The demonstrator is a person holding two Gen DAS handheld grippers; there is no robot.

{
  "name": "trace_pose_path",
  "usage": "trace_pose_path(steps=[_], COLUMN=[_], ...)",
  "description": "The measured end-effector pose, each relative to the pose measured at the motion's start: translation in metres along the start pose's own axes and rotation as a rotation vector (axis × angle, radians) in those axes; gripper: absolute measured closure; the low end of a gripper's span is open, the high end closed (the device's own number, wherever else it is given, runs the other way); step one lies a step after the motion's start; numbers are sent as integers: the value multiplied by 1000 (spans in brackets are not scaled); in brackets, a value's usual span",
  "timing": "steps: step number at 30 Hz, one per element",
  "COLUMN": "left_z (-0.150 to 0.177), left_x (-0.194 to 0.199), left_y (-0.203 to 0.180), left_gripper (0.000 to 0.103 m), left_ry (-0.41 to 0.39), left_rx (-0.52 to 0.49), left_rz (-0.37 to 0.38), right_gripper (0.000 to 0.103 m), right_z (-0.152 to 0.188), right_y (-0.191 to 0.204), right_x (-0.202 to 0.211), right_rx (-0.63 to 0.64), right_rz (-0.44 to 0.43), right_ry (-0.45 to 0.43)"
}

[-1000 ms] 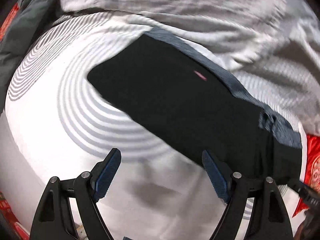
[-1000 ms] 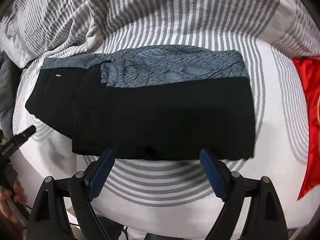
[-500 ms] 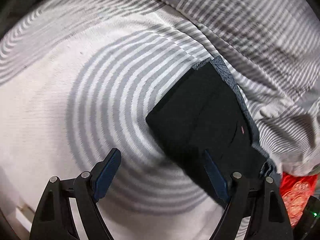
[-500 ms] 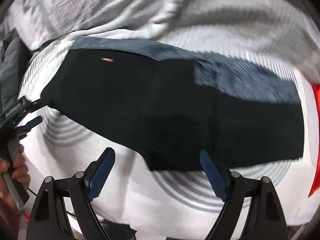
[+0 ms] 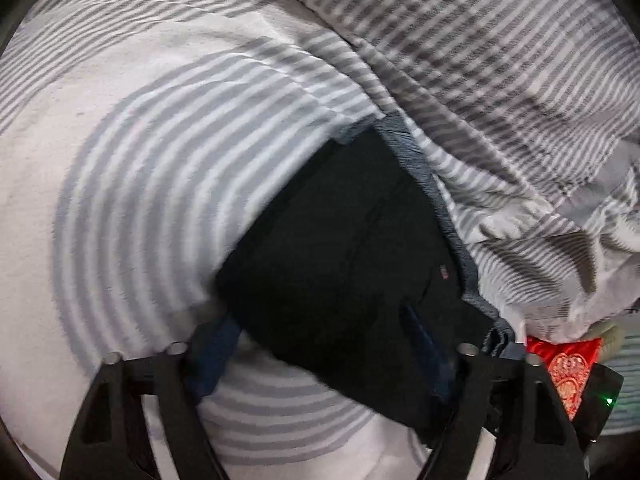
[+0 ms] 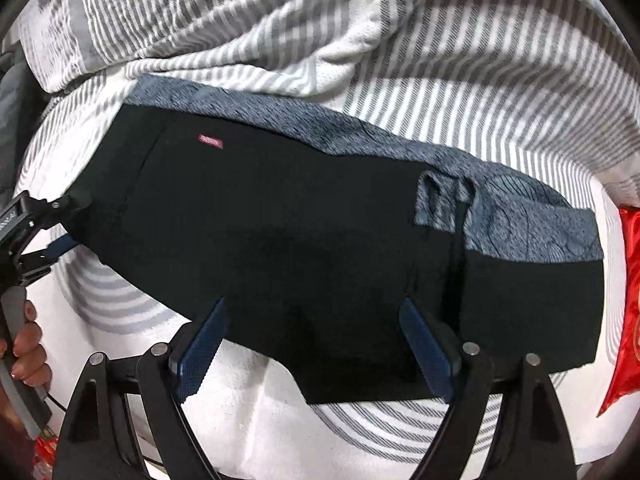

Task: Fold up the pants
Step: 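Grasp the trouser end with the left gripper and lift it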

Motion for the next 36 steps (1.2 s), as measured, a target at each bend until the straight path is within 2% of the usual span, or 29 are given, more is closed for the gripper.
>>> trace_pose_path(steps=[5, 6, 7, 8, 10, 11, 12, 14, 15, 23, 27, 30, 31, 32, 36], left_z=[-4, -5, -6, -7, -7, -6, -5, -2, 0, 8, 17, 20, 20, 19, 15], left_x=[-10, -10, -10, -10, -7, -4, 0, 9, 13, 38, 49, 51, 51, 51, 47], left_y=[-6, -6, -7, -8, -9, -12, -15, -26, -32, -69, -96, -107, -108, -108, -102], left_gripper=[25, 33, 44, 64, 71, 75, 76, 77, 78, 78, 78, 78, 78, 78, 78], left_ry=[-15, -21, -41, -46, -61, -73, -84, -109, -119, -159, -178, -181, -180, -176, -162], left_rx=[-13, -9, -9, -19, -22, -42, -67, -121, -146, -237, -311, -347, -352, -355, -346], left_rz=[-25, -26, -43, -55, -42, -46, -49, -57, -59, -57, -57, -61, -65, -69, -84], right_gripper=[14, 14, 14, 14, 14, 18, 22, 45, 46, 47, 47, 44, 37, 29, 28], right_z=[-4, -3, -3, -1, 2, 5, 7, 10, 11, 25, 36, 45, 49, 53, 75], right_y=[-2, -4, -6, -8, -13, -17, -19, -27, -31, -76, -87, -101, -107, -114, -137], right_x=[-4, -5, -6, -7, -8, -7, -6, -4, -3, 11, 34, 59, 63, 65, 47], right_rx=[-21, -22, -24, -28, -41, -45, -44, -47, -53, -112, -153, -199, -210, -223, -250], right_rz=[-14, -14, -13, -14, -21, -22, -19, -15, -18, -26, -121, -175, -169, -157, -117], right_ry=[-2, -4, -5, -5, -8, -12, -15, -17, -18, -40, -109, -173, -178, -178, -112])
Point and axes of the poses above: each gripper's, at about its wrist camera, not at the fingertips, and x roughly against the way its jaws point, y to its left, z to its underside, the point moved 2 cm from there along -x, roughly the way its jaws point, and after that the axes turned 1 degree about x, right-handed, at the moved point
